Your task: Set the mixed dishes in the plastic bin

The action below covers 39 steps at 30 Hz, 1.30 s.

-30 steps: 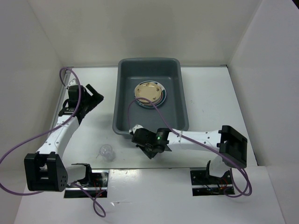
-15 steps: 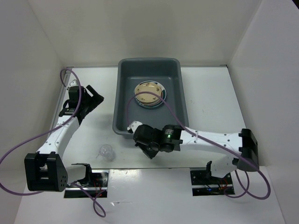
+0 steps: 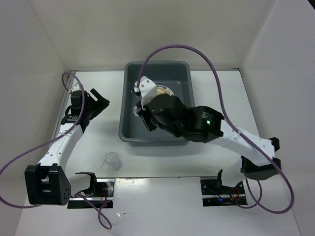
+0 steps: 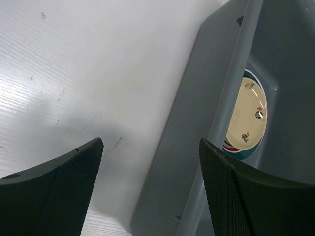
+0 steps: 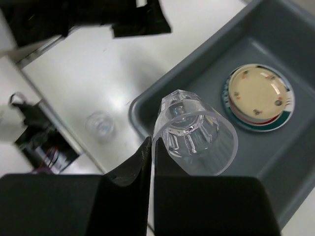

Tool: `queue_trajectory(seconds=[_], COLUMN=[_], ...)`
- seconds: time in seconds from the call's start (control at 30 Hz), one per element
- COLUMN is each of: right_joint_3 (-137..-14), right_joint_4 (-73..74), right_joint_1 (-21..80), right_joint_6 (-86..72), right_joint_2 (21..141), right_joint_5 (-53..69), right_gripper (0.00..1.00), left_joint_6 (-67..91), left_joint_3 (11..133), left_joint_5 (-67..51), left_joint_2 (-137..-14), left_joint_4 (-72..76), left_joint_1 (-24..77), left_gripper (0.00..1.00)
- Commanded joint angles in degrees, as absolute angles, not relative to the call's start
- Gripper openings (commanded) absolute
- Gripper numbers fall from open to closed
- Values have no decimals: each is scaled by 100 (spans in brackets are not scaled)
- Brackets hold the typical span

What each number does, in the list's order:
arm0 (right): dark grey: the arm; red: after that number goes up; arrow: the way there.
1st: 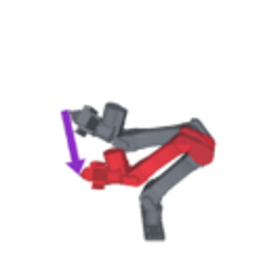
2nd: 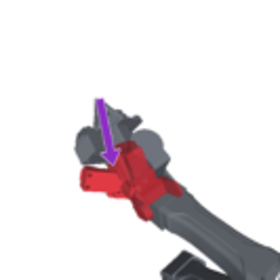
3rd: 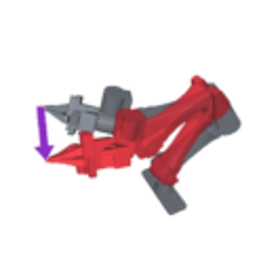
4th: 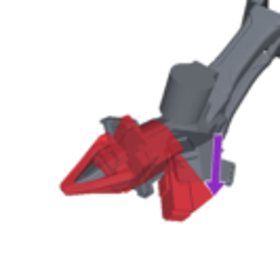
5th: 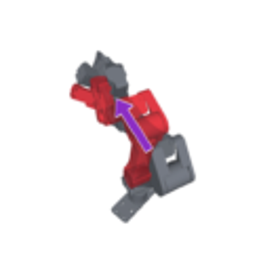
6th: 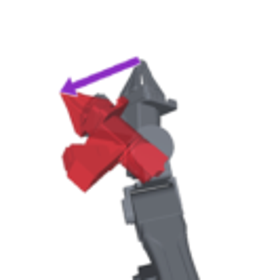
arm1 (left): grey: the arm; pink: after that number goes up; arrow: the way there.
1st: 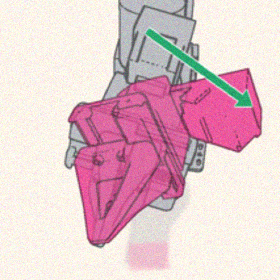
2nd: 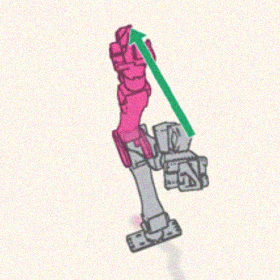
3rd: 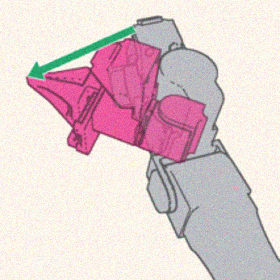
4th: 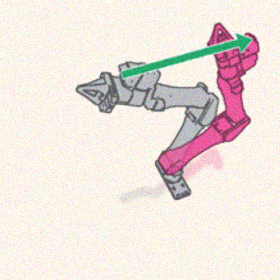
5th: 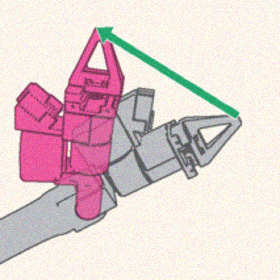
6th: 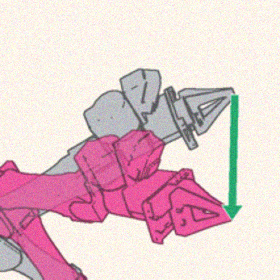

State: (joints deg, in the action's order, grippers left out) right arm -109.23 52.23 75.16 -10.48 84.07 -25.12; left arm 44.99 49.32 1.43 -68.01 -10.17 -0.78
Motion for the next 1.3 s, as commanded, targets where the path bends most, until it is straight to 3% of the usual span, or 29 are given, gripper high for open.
queue_trajectory(seconds=[0.0, 0.2, 0.47, 1.27], right_joint_3=[-11441, -11707, -10918, -10371], right_joint_4=[4826, 4448, 3816, 3735], right_joint_1=[7086, 6049, 5318, 5317], right_joint_6=[-378, -211, -457, -677], right_joint_2=[9392, 10221, 10924, 12129], right_joint_5=[-3235, -2576, -1443, -914], right_gripper=[0, 0, 0, 0], left_joint_6=[4421, 4421, 4421, 4263], left_joint_3=[4860, 4597, 4491, 4491], left_joint_5=[141, 141, 88, 202], left_joint_2=[-6540, -6434, -6434, -6434], left_joint_4=[-791, -791, -791, -791], left_joint_1=[-70, -70, -70, -70], left_gripper=[86, 86, 86, 88])
